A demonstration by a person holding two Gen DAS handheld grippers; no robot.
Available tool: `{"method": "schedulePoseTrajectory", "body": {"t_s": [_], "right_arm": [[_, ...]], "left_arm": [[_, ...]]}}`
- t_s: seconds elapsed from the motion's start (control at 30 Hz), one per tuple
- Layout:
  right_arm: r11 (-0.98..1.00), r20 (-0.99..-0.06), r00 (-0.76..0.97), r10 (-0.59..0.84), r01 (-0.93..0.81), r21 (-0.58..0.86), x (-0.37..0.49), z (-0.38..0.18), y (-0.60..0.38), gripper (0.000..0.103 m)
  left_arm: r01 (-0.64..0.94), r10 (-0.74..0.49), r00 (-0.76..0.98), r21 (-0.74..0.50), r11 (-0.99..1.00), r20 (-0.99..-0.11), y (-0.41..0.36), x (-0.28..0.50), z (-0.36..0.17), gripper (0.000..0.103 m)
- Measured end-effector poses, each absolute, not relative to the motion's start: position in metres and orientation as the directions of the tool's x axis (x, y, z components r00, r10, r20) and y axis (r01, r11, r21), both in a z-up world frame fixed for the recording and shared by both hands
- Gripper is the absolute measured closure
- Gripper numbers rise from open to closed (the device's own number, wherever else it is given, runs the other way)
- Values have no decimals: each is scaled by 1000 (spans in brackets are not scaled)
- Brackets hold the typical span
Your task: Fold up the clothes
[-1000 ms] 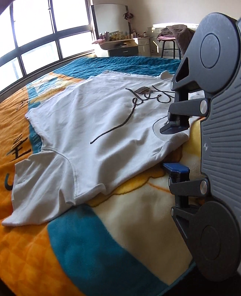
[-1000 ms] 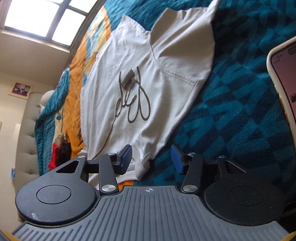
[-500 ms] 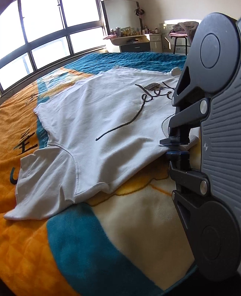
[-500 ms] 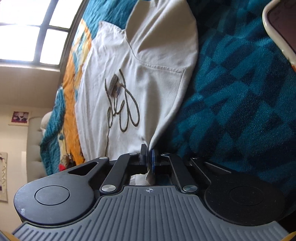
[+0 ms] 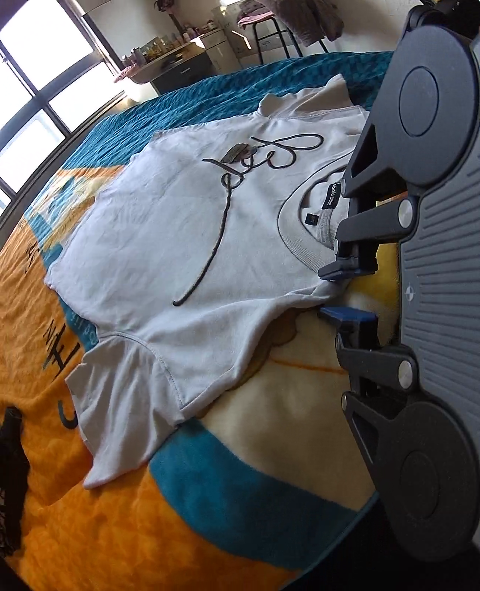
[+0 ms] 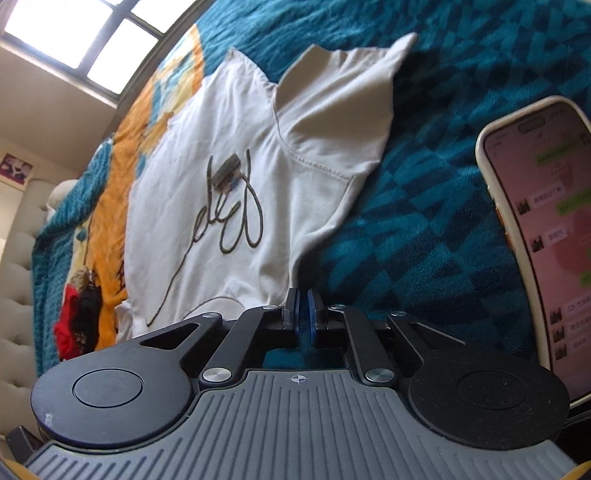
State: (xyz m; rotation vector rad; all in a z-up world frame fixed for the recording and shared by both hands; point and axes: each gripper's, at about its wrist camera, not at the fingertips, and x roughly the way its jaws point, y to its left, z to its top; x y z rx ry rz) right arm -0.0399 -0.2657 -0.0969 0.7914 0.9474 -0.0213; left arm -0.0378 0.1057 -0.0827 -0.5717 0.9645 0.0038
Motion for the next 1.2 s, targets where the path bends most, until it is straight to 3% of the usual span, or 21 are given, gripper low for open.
{"method": "schedulePoseTrajectory", "body": {"t_s": [0.2, 0.3, 0.37, 0.4, 0.5, 0.57, 0.6, 0.7, 0.73, 0.77, 0.8, 0.87, 0.93, 1.03, 1.1, 1.2], "right_arm": [[708, -632, 709, 313, 270, 652, -18, -85, -275, 92], [671, -639, 657, 402, 264, 693, 16, -108, -274, 92], [702, -739, 568, 361, 356, 617, 30, -124, -273, 93], [729, -782, 544, 303, 396, 558, 30, -127, -274, 102], [787, -827, 547, 132, 450, 423, 16, -121, -283, 103], [813, -841, 540, 34, 475, 337, 8, -110, -286, 100], [821, -831, 556, 21, 464, 331, 5, -99, -284, 95], [837, -791, 612, 16, 424, 345, -3, -65, -279, 93], [843, -761, 647, 48, 382, 378, -6, -46, -277, 92], [847, -728, 681, 80, 339, 409, -9, -27, -274, 85], [850, -694, 711, 112, 294, 438, -12, -9, -271, 69], [857, -622, 761, 183, 187, 481, -12, 30, -263, 48], [860, -569, 789, 231, 108, 499, -3, 60, -253, 48], [858, -503, 816, 286, 16, 513, 16, 97, -243, 39], [861, -483, 822, 301, -16, 509, 39, 109, -239, 23], [880, -504, 818, 277, -5, 474, 93, 101, -236, 16]], "left_arm": [[-130, -229, 679, -421, 898, -697, 97, -19, -69, 82], [-60, -252, 606, -360, 931, -754, 80, 3, -89, 87], [-9, -253, 548, -308, 951, -798, 72, 7, -99, 90], [16, -247, 528, -282, 959, -812, 71, 2, -101, 90], [54, -222, 486, -225, 973, -845, 78, -10, -98, 89], [40, -208, 512, -219, 975, -833, 90, -11, -78, 84], [31, -200, 529, -218, 976, -825, 96, -10, -66, 86], [3, -178, 578, -216, 976, -797, 114, -9, -33, 89], [-1, -182, 601, -229, 974, -778, 119, -8, -18, 82], [3, -190, 632, -243, 970, -751, 124, -5, -1, 73], [9, -197, 664, -255, 967, -722, 129, -3, 15, 70], [18, -201, 721, -271, 962, -663, 137, 4, 47, 59], [22, -196, 765, -280, 960, -613, 145, 17, 73, 52], [13, -200, 800, -316, 949, -566, 157, 48, 94, 42], [22, -209, 808, -325, 945, -552, 164, 82, 95, 27], [-5, -191, 792, -318, 948, -580, 177, 144, 72, 26]]}}
